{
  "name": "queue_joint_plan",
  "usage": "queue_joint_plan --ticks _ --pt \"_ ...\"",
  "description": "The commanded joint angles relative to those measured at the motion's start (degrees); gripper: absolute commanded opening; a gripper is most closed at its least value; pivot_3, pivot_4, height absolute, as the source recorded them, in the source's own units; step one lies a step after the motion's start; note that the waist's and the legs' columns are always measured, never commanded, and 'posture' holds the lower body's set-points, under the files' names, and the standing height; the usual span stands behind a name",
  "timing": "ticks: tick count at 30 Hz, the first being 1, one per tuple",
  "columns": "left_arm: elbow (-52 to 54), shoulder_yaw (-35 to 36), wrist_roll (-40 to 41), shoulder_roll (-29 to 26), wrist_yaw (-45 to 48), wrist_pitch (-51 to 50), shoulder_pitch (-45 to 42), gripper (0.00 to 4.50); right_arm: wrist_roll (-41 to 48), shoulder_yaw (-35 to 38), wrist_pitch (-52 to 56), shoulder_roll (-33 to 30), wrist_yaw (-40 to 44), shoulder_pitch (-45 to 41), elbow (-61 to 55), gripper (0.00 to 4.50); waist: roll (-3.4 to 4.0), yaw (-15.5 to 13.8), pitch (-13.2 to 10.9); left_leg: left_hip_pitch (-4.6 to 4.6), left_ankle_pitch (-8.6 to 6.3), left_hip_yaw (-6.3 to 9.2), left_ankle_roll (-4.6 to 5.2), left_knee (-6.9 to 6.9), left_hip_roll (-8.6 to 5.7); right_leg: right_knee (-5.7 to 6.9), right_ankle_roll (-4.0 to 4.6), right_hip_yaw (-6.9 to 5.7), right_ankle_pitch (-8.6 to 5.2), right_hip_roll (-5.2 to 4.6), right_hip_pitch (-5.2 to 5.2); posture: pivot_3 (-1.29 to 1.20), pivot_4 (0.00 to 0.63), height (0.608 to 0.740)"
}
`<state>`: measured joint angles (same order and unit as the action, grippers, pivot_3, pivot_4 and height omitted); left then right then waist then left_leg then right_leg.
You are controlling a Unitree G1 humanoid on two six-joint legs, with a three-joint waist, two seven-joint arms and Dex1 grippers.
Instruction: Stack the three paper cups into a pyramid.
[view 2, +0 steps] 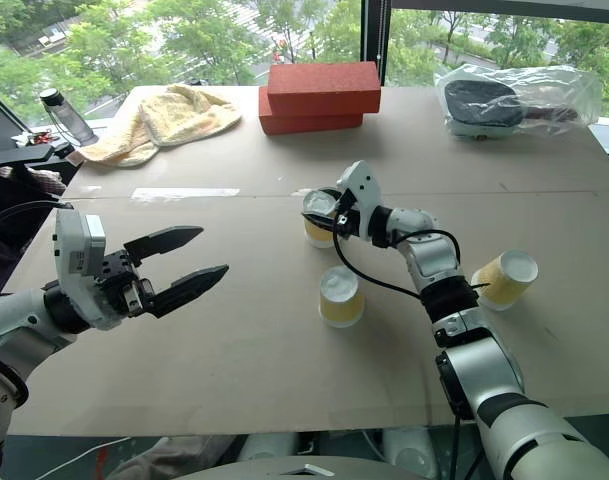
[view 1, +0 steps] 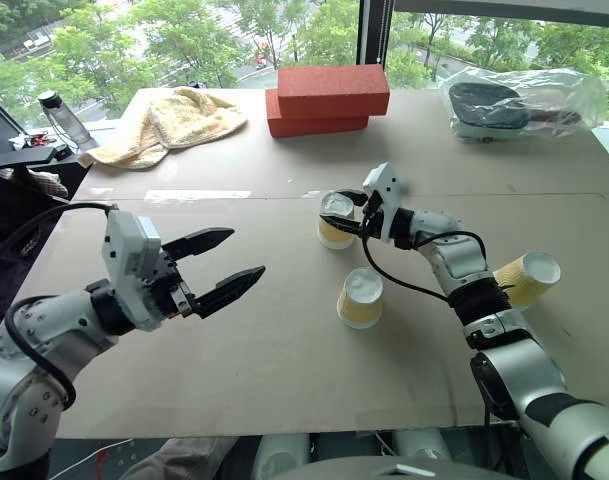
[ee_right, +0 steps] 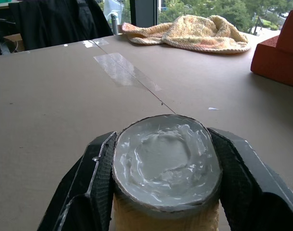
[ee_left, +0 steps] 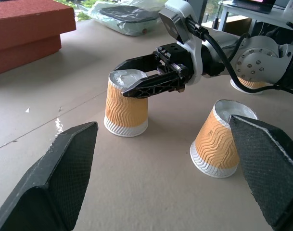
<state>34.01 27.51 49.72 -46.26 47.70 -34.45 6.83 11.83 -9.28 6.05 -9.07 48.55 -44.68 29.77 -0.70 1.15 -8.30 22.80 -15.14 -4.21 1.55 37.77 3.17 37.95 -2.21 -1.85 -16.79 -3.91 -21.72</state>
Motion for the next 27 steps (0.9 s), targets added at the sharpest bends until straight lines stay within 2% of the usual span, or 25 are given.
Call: queue_joint_plan --ticks 1,7,11,15,22,27 --pt "0.05 -1.16 0.02 -1.42 1.44 0.67 -2.1 4.5 1.0 2.56 -0.21 -1.68 -0.29 1.04 -4.66 2.12 0.0 -0.19 0.0 0.0 0.0 0.01 0.0 0.0 0.0 0.0 0.0 0.0 0.0 -0.01 0.0 0.0 0.15 0.73" --pt "-0.85 -8.42 -0.86 -3.31 4.01 0.02 -8.51 4.5 3.56 6.54 6.12 -8.22 -1.76 9.02 -20.24 2.12 0.0 -0.59 -0.02 0.05 0.0 0.01 0.0 -0.01 -0.07 -0.04 0.0 -0.04 0.0 -0.01 0.01 0.0 0.15 0.73" --pt "-3.35 -15.54 -1.72 -3.39 7.25 -0.31 -17.0 4.5 7.47 10.41 15.16 -14.91 -3.2 20.66 -38.53 2.12 0.0 -0.74 -0.03 0.08 0.0 0.04 0.0 -0.05 -0.09 -0.07 -0.01 -0.07 0.0 0.0 0.01 0.0 0.15 0.73" --pt "-6.05 -19.39 -2.52 -3.68 11.14 -0.1 -21.55 4.5 11.42 14.54 20.2 -19.59 -3.57 29.23 -49.27 2.12 0.03 -0.13 -0.06 -0.03 0.0 -0.05 0.0 -0.13 -0.06 -0.06 -0.03 0.1 -0.01 0.21 0.0 0.0 0.15 0.73" --pt "-8.84 -21.77 -4.31 -4.47 18.17 1.78 -23.12 4.5 18.39 15.91 23.94 -23.41 -1.27 41.74 -59.99 2.12 0.0 -0.38 -0.09 -0.1 0.0 -0.04 0.02 -0.26 -0.01 -0.08 -0.05 0.17 -0.03 0.39 -0.03 0.0 0.15 0.73" --pt "-8.29 -22.68 -6.4 -6.63 22.81 3.19 -22.32 4.5 13.38 11.71 16.53 -23.5 -0.25 45.68 -60.15 2.12 -0.13 -0.48 -0.13 -0.1 -0.01 -0.1 0.03 -0.24 -0.05 -0.1 -0.06 0.16 -0.04 0.38 -0.04 0.0 0.15 0.73"
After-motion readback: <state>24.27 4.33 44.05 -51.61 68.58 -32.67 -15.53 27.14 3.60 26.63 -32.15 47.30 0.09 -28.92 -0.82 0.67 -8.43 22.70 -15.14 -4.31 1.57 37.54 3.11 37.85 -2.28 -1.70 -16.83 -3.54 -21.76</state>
